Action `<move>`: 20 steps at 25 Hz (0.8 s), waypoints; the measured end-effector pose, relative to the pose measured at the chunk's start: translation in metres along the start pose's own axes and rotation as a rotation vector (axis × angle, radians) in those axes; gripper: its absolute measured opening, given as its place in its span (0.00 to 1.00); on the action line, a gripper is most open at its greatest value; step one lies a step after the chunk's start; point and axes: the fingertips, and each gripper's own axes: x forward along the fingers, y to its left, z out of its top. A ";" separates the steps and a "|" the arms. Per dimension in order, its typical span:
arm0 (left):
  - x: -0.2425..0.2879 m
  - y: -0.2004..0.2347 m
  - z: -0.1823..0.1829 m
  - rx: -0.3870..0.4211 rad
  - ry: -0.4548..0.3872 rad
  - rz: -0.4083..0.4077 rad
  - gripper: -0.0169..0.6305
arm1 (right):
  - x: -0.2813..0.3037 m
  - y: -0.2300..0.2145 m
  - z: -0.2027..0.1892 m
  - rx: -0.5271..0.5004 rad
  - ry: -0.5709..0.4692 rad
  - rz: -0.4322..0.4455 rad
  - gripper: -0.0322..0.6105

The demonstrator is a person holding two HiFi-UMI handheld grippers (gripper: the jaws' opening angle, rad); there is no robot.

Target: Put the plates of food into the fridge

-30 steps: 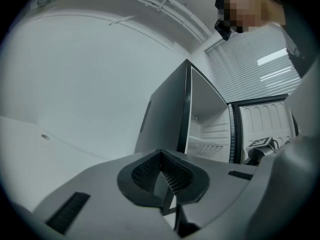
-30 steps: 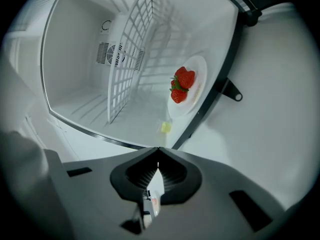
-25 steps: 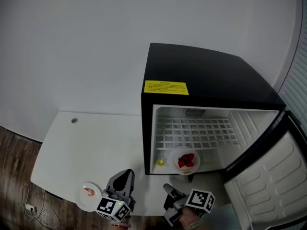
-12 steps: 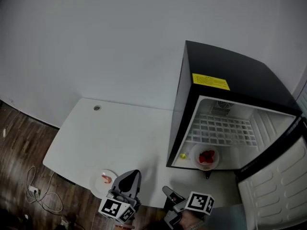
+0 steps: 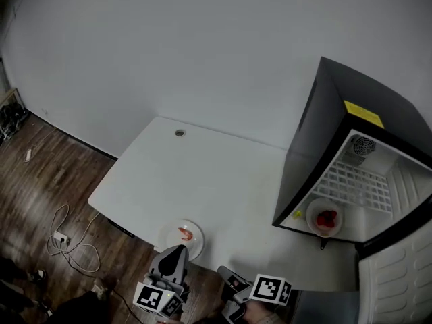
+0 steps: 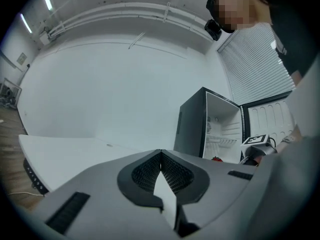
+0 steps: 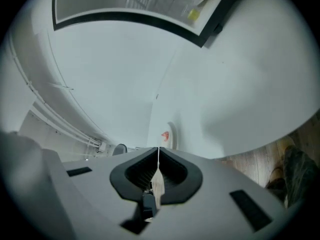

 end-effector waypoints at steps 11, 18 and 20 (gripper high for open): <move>-0.069 0.061 0.003 -0.013 -0.031 0.166 0.04 | 0.055 -0.003 -0.072 0.028 0.104 0.010 0.07; -0.085 0.079 -0.017 -0.031 -0.019 0.199 0.04 | 0.089 -0.007 -0.082 0.064 0.088 0.023 0.18; -0.085 0.084 -0.023 -0.022 -0.013 0.199 0.04 | 0.098 -0.006 -0.079 0.084 0.064 0.040 0.20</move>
